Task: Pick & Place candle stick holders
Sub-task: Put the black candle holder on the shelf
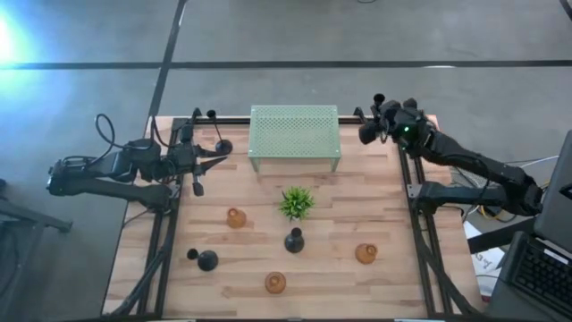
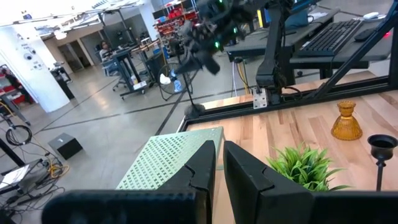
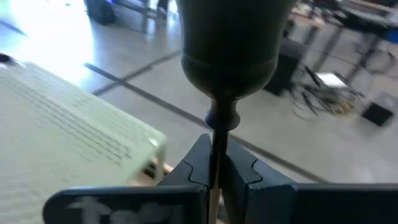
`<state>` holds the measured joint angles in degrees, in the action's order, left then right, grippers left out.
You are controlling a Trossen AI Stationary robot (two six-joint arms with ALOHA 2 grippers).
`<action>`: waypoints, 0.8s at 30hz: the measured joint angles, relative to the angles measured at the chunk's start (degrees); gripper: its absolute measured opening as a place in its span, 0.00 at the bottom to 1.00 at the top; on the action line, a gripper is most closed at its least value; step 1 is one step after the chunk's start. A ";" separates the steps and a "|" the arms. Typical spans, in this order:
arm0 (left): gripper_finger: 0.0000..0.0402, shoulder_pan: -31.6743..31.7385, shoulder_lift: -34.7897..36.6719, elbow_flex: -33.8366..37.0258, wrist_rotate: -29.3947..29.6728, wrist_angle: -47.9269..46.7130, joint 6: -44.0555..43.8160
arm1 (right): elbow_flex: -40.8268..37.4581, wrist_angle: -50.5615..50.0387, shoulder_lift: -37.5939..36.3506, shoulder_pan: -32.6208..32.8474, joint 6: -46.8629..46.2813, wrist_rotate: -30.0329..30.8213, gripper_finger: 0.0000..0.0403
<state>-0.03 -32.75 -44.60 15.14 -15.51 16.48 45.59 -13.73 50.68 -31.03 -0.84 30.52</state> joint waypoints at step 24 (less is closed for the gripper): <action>0.09 0.00 0.00 0.00 0.00 0.02 0.01 | 28.04 -10.09 14.94 -3.25 7.95 -26.58 0.02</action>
<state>-0.03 -32.75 -44.60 15.14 -15.49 16.49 73.63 -23.83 65.61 -34.27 7.11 3.93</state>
